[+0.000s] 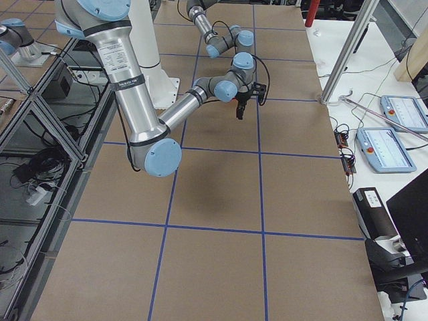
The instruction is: Form red blocks into L shape at center
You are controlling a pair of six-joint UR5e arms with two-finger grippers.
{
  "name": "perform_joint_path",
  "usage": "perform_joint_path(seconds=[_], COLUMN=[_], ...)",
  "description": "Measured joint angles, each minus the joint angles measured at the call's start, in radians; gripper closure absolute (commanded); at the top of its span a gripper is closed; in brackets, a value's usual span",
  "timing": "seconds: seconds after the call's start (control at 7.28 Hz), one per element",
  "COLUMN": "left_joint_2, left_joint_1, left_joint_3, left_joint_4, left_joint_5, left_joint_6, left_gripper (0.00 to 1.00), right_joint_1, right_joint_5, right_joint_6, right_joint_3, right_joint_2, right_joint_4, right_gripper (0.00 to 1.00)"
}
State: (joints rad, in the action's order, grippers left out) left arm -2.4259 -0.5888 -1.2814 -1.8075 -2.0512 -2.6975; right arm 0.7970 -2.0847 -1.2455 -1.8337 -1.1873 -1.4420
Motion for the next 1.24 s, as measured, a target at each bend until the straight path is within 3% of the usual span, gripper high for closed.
perform_joint_path(seconds=[0.27, 0.55, 0.96, 1.24], left_joint_2=[0.000, 0.051, 0.252, 0.485], left_joint_1=[-0.012, -0.027, -0.074, -0.123], left_joint_3=[-0.025, -0.128, -0.408, -0.635], left_joint_4=[0.010, 0.049, 0.129, 0.145], left_joint_5=[-0.007, -0.025, -0.092, -0.105], left_joint_6=[0.003, 0.014, 0.110, 0.364], left_gripper=[0.00, 0.00, 0.00, 0.00], right_joint_1=[0.001, 0.001, 0.005, 0.036], right_joint_5=[0.001, 0.002, 0.005, -0.009], right_joint_6=[0.005, 0.007, 0.008, 0.019], right_joint_3=[0.001, 0.002, 0.002, 0.000], right_joint_2=[0.000, 0.000, 0.000, 0.000], right_joint_4=[0.000, 0.000, 0.000, -0.003], right_gripper=[0.00, 0.00, 0.00, 0.00])
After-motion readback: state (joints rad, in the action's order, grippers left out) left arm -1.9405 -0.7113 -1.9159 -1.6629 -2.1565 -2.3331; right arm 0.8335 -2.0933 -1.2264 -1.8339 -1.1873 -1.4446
